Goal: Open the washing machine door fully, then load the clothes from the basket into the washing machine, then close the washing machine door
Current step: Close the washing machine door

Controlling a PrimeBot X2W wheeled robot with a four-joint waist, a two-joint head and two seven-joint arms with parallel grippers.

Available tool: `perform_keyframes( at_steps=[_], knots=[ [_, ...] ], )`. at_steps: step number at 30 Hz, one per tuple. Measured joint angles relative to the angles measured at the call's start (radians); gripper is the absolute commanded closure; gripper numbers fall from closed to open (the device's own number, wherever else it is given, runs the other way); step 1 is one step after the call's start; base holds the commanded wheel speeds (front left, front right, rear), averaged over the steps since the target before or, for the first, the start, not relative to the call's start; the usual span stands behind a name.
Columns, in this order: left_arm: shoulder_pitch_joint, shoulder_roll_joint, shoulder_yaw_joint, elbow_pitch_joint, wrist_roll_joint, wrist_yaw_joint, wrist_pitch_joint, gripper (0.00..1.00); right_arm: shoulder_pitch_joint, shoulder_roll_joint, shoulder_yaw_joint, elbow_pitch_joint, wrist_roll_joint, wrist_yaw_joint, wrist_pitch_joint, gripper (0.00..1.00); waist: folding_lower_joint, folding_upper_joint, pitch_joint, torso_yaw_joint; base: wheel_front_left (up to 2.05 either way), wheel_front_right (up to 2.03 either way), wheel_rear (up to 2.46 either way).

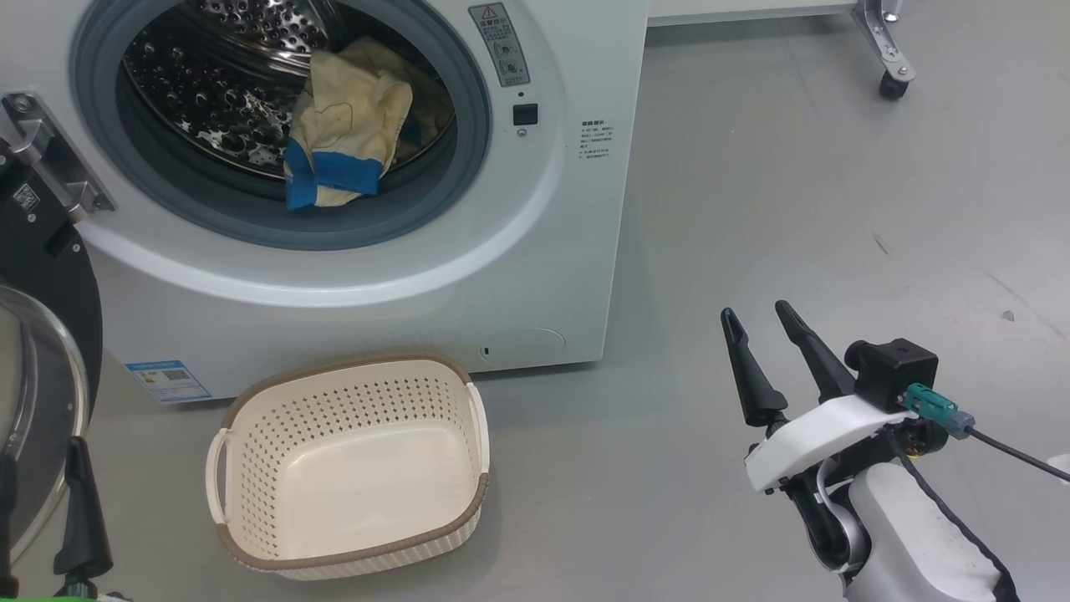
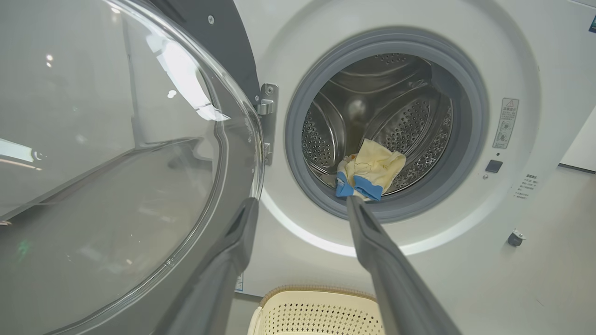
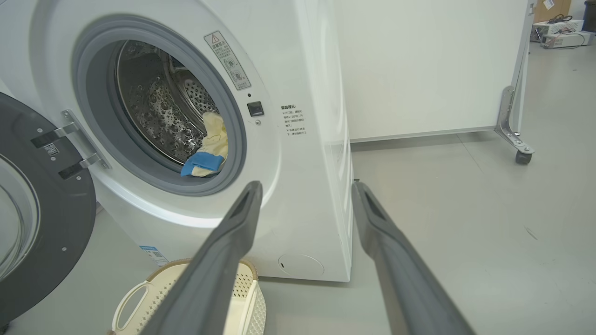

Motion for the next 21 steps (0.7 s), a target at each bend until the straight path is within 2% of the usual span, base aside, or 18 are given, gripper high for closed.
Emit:
perform_keyframes(
  at_steps=[10, 21],
  knots=[
    [0.0, -0.004, -0.003, 0.007, 0.002, 0.0, 0.0, 0.0, 0.0, -0.002, -0.003, 0.004, 0.002, 0.0, 0.0, 0.0, 0.0, 0.0, -0.007, 0.013, 0.0, 0.0, 0.0],
    [0.0, -0.01, -0.013, 0.032, 0.011, 0.0, 0.0, 0.0, 0.0, -0.012, -0.008, 0.006, 0.009, 0.0, 0.0, 0.0, 0.0, 0.0, -0.02, 0.062, 0.0, 0.0, 0.0]
  ],
)
